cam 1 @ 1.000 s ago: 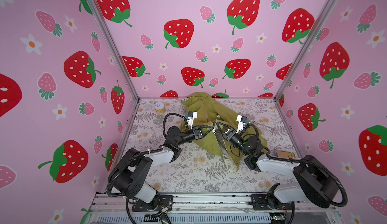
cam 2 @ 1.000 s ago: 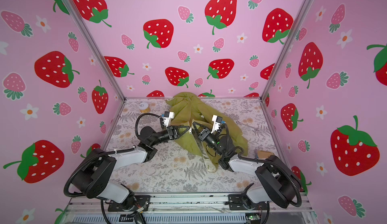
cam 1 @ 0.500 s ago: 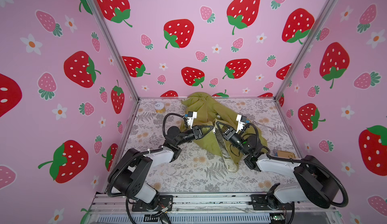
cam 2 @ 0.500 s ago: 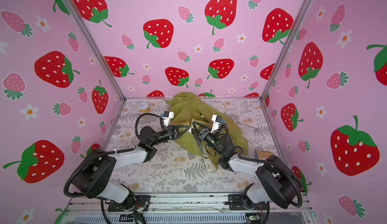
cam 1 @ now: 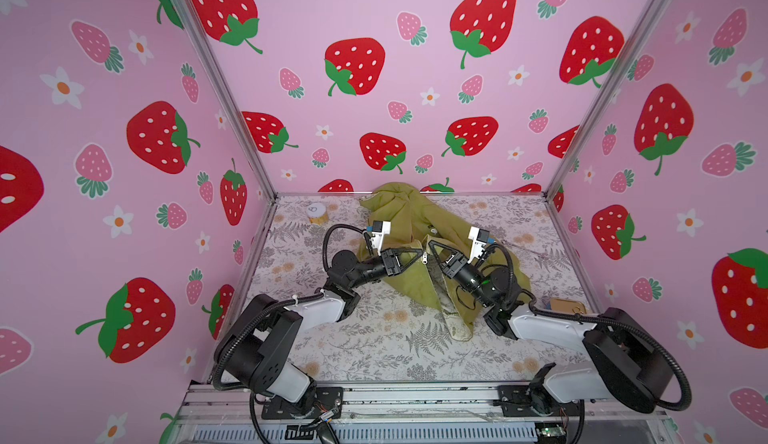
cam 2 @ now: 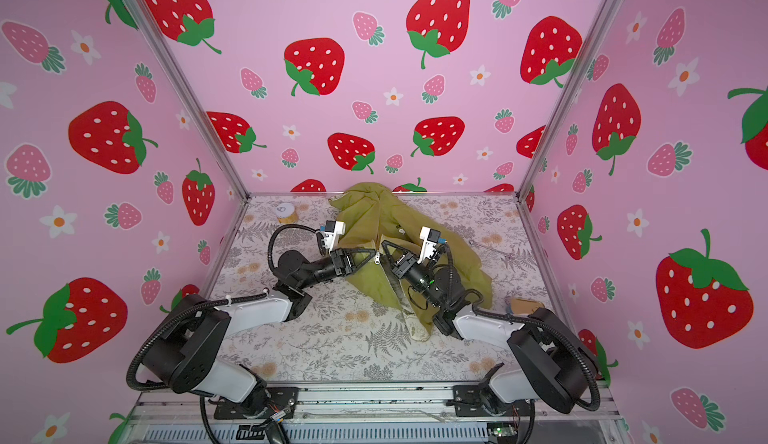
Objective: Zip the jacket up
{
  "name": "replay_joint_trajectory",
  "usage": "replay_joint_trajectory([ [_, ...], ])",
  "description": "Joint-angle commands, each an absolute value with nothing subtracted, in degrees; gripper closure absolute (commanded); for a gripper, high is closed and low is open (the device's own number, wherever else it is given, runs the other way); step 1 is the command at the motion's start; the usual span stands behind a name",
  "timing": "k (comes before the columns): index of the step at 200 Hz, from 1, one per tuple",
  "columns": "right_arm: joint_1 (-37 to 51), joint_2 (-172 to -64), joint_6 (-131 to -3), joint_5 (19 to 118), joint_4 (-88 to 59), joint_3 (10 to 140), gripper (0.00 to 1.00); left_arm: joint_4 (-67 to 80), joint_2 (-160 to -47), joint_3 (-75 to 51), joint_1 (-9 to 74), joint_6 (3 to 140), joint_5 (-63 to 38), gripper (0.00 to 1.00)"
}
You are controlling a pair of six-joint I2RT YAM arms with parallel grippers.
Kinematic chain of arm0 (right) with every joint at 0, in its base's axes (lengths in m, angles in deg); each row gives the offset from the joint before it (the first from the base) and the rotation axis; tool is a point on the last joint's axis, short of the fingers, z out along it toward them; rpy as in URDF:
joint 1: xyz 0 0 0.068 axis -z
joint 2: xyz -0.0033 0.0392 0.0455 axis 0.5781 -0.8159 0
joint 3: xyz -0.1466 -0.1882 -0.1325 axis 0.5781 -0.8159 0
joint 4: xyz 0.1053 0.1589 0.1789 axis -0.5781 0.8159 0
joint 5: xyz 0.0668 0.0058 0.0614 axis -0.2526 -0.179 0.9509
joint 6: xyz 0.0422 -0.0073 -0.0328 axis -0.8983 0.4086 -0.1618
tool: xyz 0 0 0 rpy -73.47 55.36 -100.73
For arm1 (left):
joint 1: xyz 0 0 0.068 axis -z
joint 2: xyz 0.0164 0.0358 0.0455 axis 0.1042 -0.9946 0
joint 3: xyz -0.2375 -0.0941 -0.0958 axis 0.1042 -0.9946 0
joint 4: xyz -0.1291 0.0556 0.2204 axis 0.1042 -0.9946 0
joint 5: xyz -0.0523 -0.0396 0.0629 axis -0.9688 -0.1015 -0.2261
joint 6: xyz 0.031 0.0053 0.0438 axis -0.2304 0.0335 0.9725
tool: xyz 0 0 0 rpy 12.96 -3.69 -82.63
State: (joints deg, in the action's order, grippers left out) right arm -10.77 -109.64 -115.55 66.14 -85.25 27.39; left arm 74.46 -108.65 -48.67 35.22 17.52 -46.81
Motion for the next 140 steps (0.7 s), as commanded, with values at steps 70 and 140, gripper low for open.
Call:
replay_joint_trajectory([
  [70, -11.5, -108.4, -114.7, 65.4, -86.4, 29.1, 1.0, 78.4, -107.3, -48.6, 35.4, 16.9, -47.8, 1.0],
  [140, -11.5, -108.1, -114.2, 65.2, -85.9, 28.9, 1.0, 78.6, -106.9, -48.6, 35.4, 16.5, -47.8, 1.0],
])
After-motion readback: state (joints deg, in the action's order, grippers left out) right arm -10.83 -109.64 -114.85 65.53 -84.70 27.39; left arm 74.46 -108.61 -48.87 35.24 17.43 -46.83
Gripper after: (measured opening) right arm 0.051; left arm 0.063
